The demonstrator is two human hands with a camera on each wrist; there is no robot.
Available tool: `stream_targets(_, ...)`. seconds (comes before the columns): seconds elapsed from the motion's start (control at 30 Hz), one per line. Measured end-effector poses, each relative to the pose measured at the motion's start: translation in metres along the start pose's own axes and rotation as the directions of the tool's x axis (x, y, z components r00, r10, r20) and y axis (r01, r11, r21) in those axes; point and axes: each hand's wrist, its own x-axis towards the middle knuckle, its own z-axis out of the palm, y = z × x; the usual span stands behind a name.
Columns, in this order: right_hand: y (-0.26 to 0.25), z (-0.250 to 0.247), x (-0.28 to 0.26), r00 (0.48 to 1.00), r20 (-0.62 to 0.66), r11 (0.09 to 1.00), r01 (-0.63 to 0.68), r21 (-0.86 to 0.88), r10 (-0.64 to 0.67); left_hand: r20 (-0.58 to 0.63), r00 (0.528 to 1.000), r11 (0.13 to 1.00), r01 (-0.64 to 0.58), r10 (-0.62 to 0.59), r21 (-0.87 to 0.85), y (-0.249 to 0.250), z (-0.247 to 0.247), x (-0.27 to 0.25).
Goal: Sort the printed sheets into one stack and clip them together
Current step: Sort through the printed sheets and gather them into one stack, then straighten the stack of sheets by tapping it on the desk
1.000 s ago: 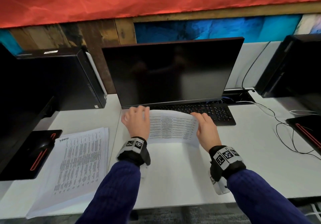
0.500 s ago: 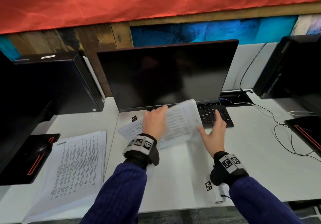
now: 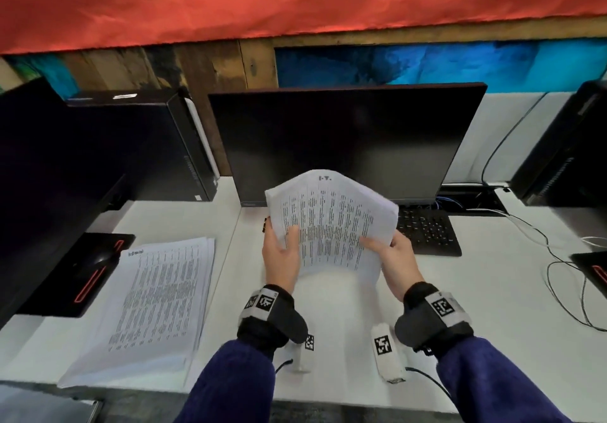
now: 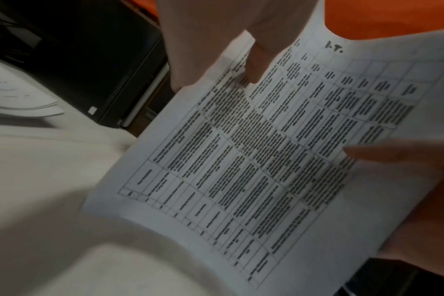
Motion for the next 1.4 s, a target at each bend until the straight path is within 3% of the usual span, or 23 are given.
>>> stream_targets(0.13, 0.030, 0.004, -0.002, 0.998, 0.028, 0.992, -0.048, -0.114, 0.051, -0.065, 0.997, 0.992, 0.049, -0.042, 0.115, -0.028, 0.002, -0.013)
stream_targets(0.43, 0.079, -0.005, -0.001, 0.979, -0.045, 0.951, -0.204, -0.234, 0.199, -0.155, 0.974, 0.965, 0.191, -0.164, 0.178, -0.074, 0.001, -0.026)
stream_targets(0.6, 0.095, 0.003, -0.003, 0.979, -0.150, 0.908, -0.187, -0.374, 0.140, -0.099, 0.972, 0.936, 0.234, -0.215, 0.262, -0.086, -0.012, -0.025)
stream_targets(0.73, 0.089, 0.036, -0.010, 0.981, -0.192, 0.829, -0.139, -0.541, 0.039, -0.021, 0.962, 0.883, 0.259, -0.273, 0.391, -0.073, -0.046, -0.016)
stream_targets(0.9, 0.087, 0.120, -0.020, 0.980, -0.093, 0.866, -0.199, -0.458, 0.176, -0.052, 0.966, 0.825, 0.245, -0.255, 0.510, -0.055, -0.140, 0.016)
stream_targets(1.0, 0.099, 0.185, -0.020, 0.946, 0.054, 0.842, -0.258, -0.474, 0.320, -0.161, 0.951, 0.753, 0.306, -0.263, 0.582, -0.050, -0.217, 0.047)
stream_targets(1.13, 0.132, 0.256, -0.018, 0.873, 0.171, 0.796, -0.315, -0.517, 0.456, -0.345, 0.891, 0.598, 0.453, -0.293, 0.661, -0.063, -0.305, 0.071)
stream_targets(1.23, 0.147, 0.288, -0.022, 0.824, 0.172, 0.744, -0.370, -0.556, 0.539, -0.409, 0.845, 0.518, 0.535, -0.346, 0.668, -0.074, -0.340, 0.076)
stream_targets(1.37, 0.156, 0.302, -0.028, 0.761, 0.128, 0.623, -0.408, -0.667, 0.636, -0.510, 0.769, 0.301, 0.627, -0.386, 0.719, -0.083, -0.349, 0.080)
stream_targets(1.4, 0.159, 0.302, -0.027, 0.770, 0.110, 0.602, -0.392, -0.696, 0.629, -0.534, 0.754, 0.281, 0.646, -0.382, 0.710, -0.084, -0.347, 0.081)
